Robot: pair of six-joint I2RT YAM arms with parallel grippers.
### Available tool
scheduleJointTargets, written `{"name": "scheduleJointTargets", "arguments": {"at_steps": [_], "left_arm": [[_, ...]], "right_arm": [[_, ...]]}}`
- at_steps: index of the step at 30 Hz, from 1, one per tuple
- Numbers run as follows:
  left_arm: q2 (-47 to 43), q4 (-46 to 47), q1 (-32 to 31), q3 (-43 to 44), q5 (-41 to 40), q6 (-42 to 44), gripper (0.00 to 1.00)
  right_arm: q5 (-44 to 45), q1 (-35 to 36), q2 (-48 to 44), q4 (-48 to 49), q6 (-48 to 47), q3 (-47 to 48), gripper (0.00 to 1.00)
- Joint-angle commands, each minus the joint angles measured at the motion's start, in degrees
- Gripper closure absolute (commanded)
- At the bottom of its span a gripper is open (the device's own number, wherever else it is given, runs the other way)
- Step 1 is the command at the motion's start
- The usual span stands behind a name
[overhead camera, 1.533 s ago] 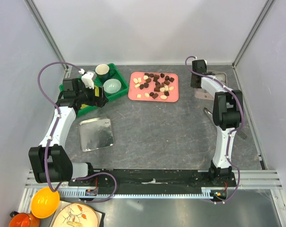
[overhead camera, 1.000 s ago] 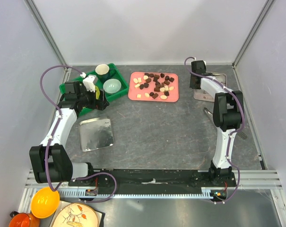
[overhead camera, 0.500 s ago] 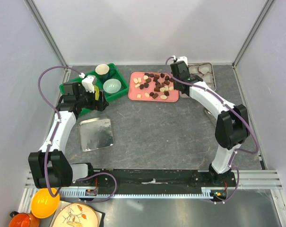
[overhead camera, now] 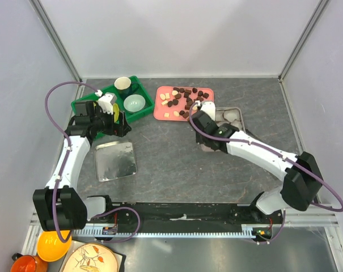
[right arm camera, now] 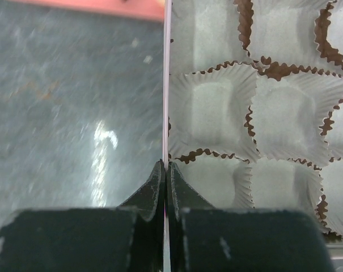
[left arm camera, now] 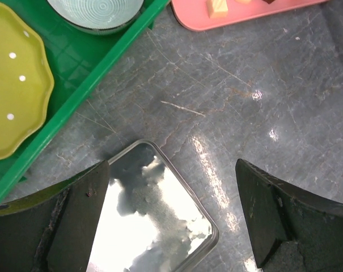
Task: Pack the chocolate
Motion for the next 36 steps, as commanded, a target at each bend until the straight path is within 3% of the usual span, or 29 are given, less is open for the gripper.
{"name": "scheduleJointTargets", "arguments": {"at_steps": [1,10,24,27,31,34,36], "left_arm": [[-2.80,-1.65,0.01,1.01,2.09,2.05,0.01],[-3.60,-2.71,0.01,1.45,1.74,2.76,0.01],[-4.04,-3.50,0.01,1.97,2.27,3.55,0.01],[-3.95,-3.59,0.01,1.97,2.18,3.64,0.01],[-3.95,-3.50,0.01,1.71,2.00,3.72,0.01],[-3.51,-3.50,0.09,1.54,1.92,3.55,0.01],[-3.16,-3.41,0.01,1.36,2.09,3.55,0.01]], "right_arm": [[3.15,8.34,-3.25,-0.60,10.83,-3.21,1.00],[5.79,23.29,3.68,0.63,27.70,-4.27,1.00],[0.88,26.39,17.65,6.60,30.72,3.81,0.99],[-0.71,26.39,20.47,6.96,29.14,7.32,0.81],[-2.55,26.47,21.18,7.22,27.99,9.09,0.47],[-2.03,26.47,19.34,7.22,27.55,8.39,0.31],[-1.85,26.47,17.50,7.05,27.11,8.04,0.30]]}}
